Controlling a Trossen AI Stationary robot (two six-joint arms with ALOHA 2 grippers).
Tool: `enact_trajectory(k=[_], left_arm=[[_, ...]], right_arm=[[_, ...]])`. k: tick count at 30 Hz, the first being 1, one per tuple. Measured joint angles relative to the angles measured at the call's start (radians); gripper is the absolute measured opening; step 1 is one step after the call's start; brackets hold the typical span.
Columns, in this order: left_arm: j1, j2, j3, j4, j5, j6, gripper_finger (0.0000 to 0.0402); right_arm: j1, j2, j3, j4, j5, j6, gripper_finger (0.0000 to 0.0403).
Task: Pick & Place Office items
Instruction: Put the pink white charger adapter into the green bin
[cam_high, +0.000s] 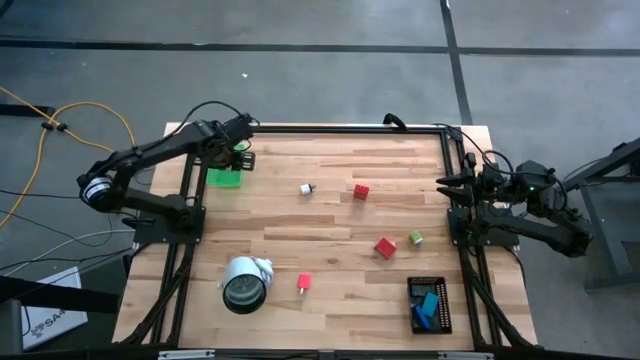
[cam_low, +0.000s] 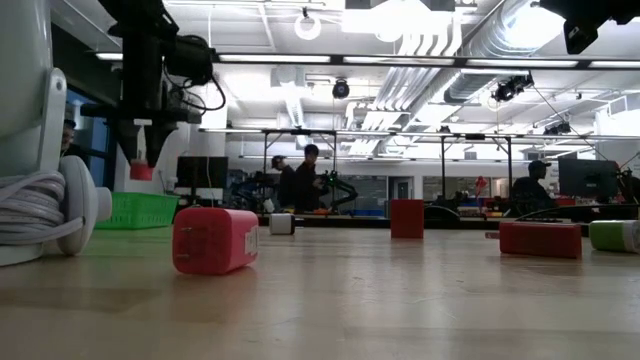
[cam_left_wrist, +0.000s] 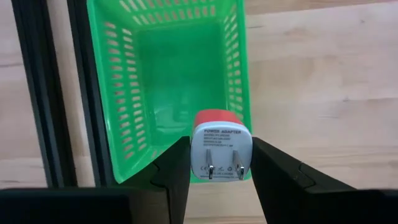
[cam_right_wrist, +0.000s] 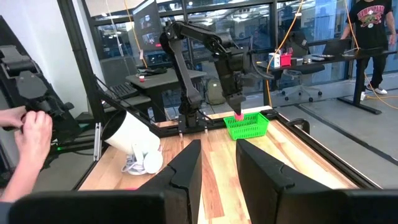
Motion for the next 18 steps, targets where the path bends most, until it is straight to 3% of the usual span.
enact_trajectory(k=[18], left_arm=[[0.047, 0.000, -0.203, 0.209, 0.055, -0.027, 0.0142]], right_arm=[[0.000, 0.000, 0.000, 0.000, 0.000, 0.000, 0.0087]])
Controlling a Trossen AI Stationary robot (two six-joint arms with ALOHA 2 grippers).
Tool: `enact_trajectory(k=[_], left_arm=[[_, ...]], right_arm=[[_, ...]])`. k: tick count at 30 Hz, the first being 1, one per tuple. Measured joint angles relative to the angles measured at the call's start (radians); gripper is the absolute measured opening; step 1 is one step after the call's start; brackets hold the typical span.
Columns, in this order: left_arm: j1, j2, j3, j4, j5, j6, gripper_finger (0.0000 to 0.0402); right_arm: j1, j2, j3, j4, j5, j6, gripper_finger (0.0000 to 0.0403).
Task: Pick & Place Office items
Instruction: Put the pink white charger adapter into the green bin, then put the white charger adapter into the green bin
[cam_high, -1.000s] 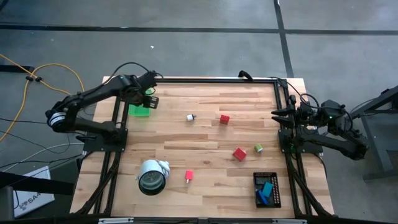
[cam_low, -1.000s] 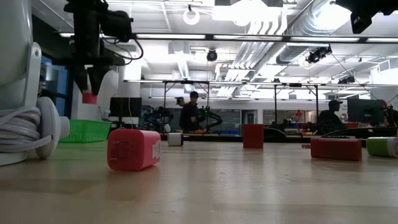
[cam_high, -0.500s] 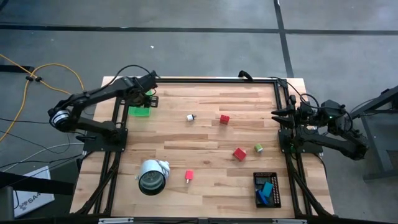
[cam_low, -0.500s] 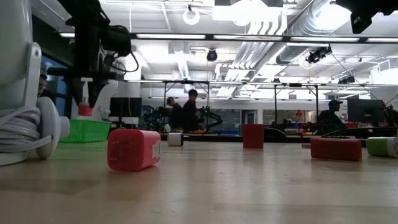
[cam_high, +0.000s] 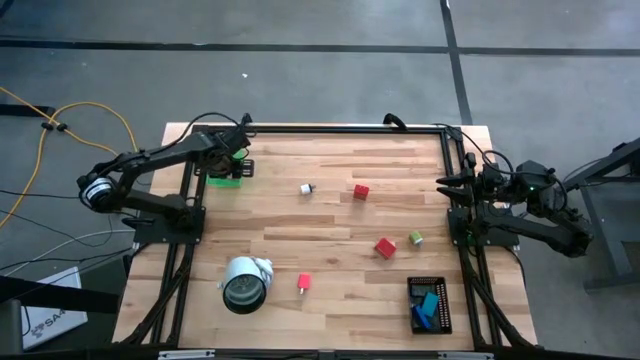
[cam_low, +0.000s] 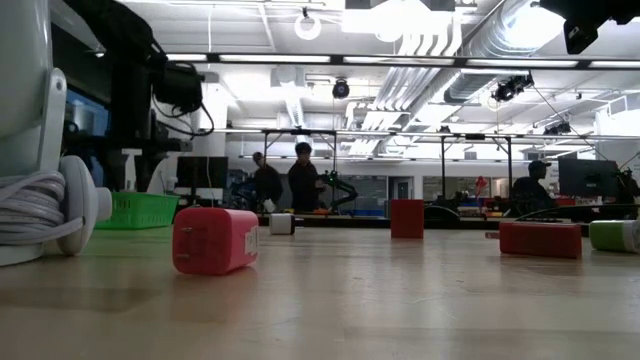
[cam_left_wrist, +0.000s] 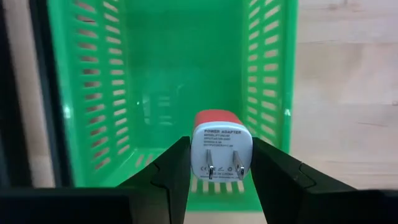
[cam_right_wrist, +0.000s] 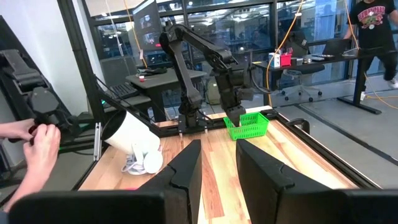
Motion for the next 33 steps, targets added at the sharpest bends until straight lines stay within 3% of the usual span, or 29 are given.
enact_trajectory(k=[9, 18, 33], left_arm=[[0.057, 0.000, -0.065, 0.080, 0.055, 0.047, 0.0143], [0.062, 0.000, -0.067, 0.082, 0.056, 0.066, 0.0167], [0.089, -0.017, -0.067, 0.105, 0.061, 0.101, 0.0171]], right_arm=[[0.000, 0.000, 0.000, 0.000, 0.000, 0.000, 0.0087], [0.000, 0.000, 0.000, 0.000, 0.000, 0.000, 0.0087], [0.000, 0.000, 0.000, 0.000, 0.000, 0.000, 0.0087]])
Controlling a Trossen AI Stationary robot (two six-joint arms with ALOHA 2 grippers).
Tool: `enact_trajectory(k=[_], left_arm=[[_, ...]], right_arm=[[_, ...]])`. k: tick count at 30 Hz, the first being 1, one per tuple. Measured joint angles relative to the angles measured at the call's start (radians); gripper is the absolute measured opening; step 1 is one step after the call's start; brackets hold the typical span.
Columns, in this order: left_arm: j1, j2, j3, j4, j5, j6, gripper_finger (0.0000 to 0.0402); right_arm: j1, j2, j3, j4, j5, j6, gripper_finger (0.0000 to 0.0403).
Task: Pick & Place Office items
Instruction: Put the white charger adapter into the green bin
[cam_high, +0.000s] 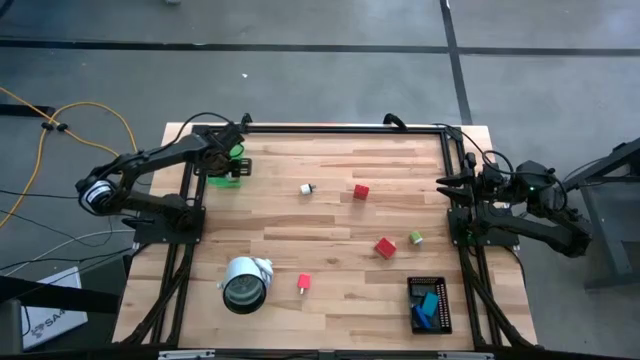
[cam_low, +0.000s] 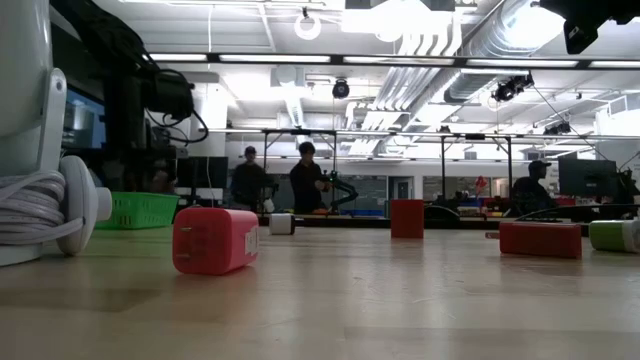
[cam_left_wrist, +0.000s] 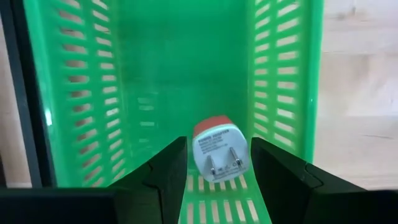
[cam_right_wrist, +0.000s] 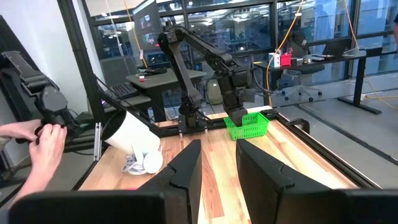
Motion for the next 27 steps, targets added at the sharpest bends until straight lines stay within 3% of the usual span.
enact_trajectory(k=[15, 20, 27], left_arm=[[0.014, -0.197, 0.000, 0.066, 0.022, 0.169, 0.0171], [-0.041, -0.240, 0.001, 0.174, 0.055, 0.255, 0.0171], [-0.154, -0.203, 0.013, 0.289, 0.087, 0.376, 0.0171]], right_arm=[[0.000, 0.000, 0.000, 0.000, 0.000, 0.000, 0.0087], [0.000, 0.000, 0.000, 0.000, 0.000, 0.000, 0.0087], [0.000, 0.000, 0.000, 0.000, 0.000, 0.000, 0.0087]])
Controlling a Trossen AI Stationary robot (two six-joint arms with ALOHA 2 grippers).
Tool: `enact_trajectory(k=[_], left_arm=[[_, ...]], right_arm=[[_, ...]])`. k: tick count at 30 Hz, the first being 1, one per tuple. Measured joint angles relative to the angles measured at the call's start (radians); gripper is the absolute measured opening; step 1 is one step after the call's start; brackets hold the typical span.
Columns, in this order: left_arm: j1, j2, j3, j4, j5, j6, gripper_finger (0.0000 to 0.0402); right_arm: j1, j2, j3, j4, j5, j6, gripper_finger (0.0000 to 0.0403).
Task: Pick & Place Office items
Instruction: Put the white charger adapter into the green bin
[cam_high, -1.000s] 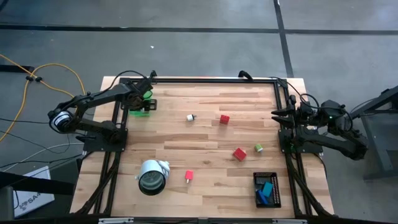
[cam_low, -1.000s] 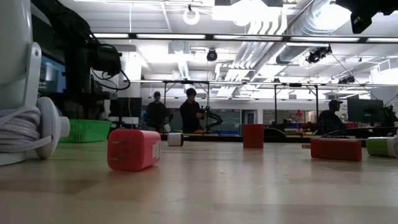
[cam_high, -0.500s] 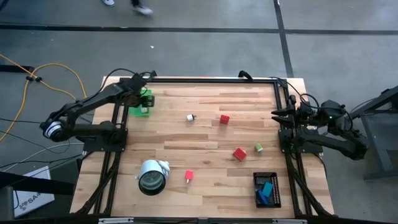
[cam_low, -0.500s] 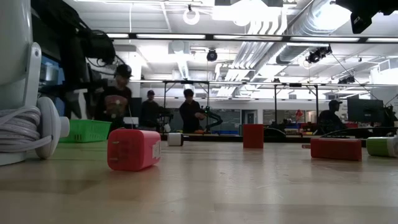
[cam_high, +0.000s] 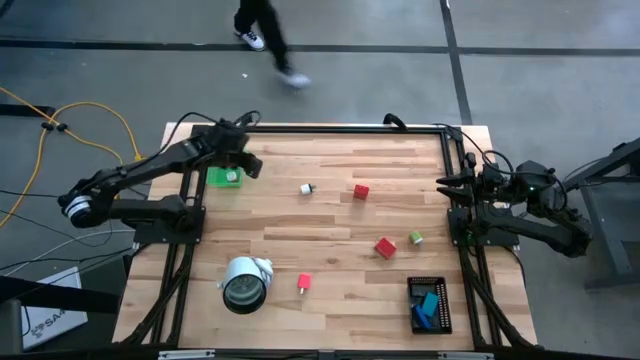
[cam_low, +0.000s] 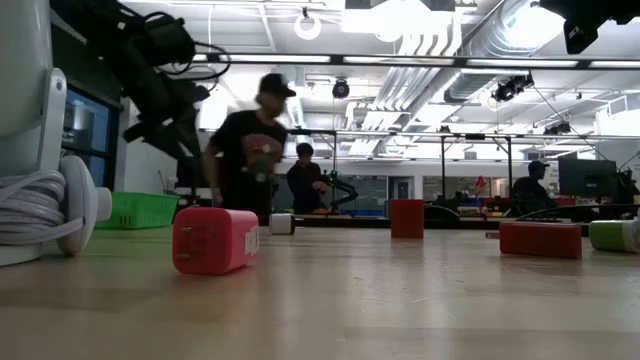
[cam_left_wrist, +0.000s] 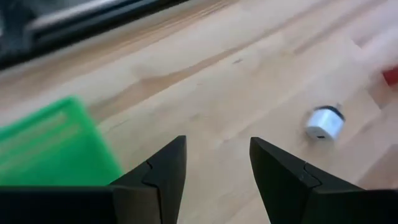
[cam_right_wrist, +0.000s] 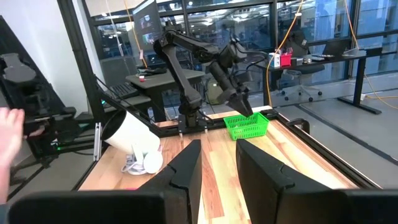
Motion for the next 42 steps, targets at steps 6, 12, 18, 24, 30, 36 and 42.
enact_trajectory(k=[6, 12, 18, 24, 30, 36, 42], left_arm=[[-0.114, 0.083, 0.066, 0.067, -0.080, 0.143, 0.0171], [-0.199, 0.255, 0.213, 0.066, -0.093, 0.220, 0.0171], [-0.237, 0.466, 0.399, -0.055, -0.079, 0.244, 0.0171], [-0.262, 0.625, 0.539, -0.180, 0.007, 0.278, 0.0171], [-0.314, 0.709, 0.613, -0.237, 0.014, 0.362, 0.0171], [-0.369, 0.765, 0.659, -0.287, -0.025, 0.374, 0.0171], [-0.402, 0.794, 0.681, -0.325, -0.030, 0.355, 0.0171]], right_arm=[[0.000, 0.000, 0.000, 0.000, 0.000, 0.000, 0.0087], [0.000, 0.000, 0.000, 0.000, 0.000, 0.000, 0.0087], [0.000, 0.000, 0.000, 0.000, 0.000, 0.000, 0.0087], [0.000, 0.000, 0.000, 0.000, 0.000, 0.000, 0.0087], [0.000, 0.000, 0.000, 0.000, 0.000, 0.000, 0.0087], [0.000, 0.000, 0.000, 0.000, 0.000, 0.000, 0.0087], [0.000, 0.000, 0.000, 0.000, 0.000, 0.000, 0.0087]])
